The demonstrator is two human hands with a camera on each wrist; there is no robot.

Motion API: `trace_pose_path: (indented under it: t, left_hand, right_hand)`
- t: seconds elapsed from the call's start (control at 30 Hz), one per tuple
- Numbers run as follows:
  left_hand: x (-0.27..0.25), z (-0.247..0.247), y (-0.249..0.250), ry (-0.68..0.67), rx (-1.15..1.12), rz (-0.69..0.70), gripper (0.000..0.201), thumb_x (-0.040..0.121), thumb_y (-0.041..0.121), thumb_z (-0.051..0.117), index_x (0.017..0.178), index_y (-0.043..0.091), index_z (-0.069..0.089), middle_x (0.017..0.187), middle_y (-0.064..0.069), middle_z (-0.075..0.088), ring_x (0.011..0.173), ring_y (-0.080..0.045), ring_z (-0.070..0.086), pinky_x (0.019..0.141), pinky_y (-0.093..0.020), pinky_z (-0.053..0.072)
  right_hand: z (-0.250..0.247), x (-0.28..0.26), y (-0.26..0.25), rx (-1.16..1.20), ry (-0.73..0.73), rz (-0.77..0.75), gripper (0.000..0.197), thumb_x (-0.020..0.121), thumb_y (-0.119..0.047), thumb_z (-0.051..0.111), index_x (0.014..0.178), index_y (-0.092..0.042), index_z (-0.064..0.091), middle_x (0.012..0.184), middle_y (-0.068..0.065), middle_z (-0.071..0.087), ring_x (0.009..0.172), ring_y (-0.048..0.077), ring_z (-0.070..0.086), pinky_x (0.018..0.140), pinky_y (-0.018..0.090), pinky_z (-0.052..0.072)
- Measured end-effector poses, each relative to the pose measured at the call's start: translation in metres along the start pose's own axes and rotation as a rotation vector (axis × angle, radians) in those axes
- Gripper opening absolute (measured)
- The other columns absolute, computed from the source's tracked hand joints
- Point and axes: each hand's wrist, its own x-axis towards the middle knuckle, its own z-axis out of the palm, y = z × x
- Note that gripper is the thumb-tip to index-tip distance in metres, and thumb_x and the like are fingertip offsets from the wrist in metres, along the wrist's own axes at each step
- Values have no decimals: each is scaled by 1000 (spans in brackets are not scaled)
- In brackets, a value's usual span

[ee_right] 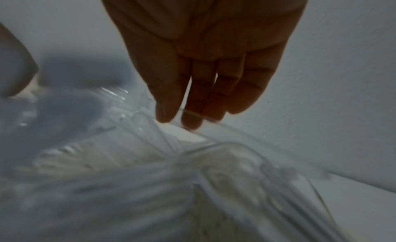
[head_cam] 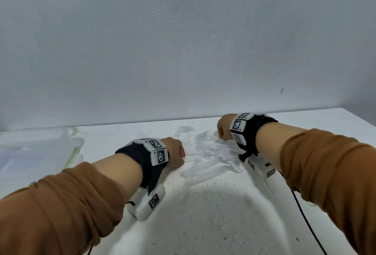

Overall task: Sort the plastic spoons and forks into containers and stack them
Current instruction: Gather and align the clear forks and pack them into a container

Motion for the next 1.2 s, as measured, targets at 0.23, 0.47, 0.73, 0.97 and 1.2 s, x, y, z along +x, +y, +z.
trace_pose_path:
  t: [0.23,0.47,0.73,0.97,1.2]
  left_hand:
    - [-11,1,7,28,-31,-63,23,86,27,61,107,27,54,115,6,59,101,-14,55,86,-23,40]
    - [-32,-4,20,-43,-34,-161,34,94,26,51,127,27,47,126,2,56,116,-16,52,87,-21,35]
    - [-43,6,36,46,-50,-243,34,94,34,49,127,25,51,132,2,52,120,-17,50,94,-24,36]
    - [-34,-7,43,129,-81,-272,28,92,35,53,117,22,55,123,1,56,110,-18,55,84,-25,38]
    - [-20,-9,55,27,-28,-141,37,94,33,52,130,24,51,133,5,51,122,-14,47,98,-22,34]
  right_hand:
    - [3,-20,12,179,174,-21,29,94,-14,45,117,-1,58,115,14,62,88,21,52,69,25,39]
    - [10,-36,17,157,162,-127,16,93,-30,47,91,-15,51,93,1,50,88,21,48,73,26,36]
    - [16,-34,5,104,134,-239,18,85,-27,58,72,-16,52,76,0,53,72,19,49,66,26,44]
    - [8,-37,18,174,168,-276,21,92,-27,51,73,-19,53,77,-5,55,84,15,49,73,22,36]
    - [-2,-41,34,273,186,-134,33,96,-15,36,118,-4,57,117,11,57,90,21,44,74,23,32]
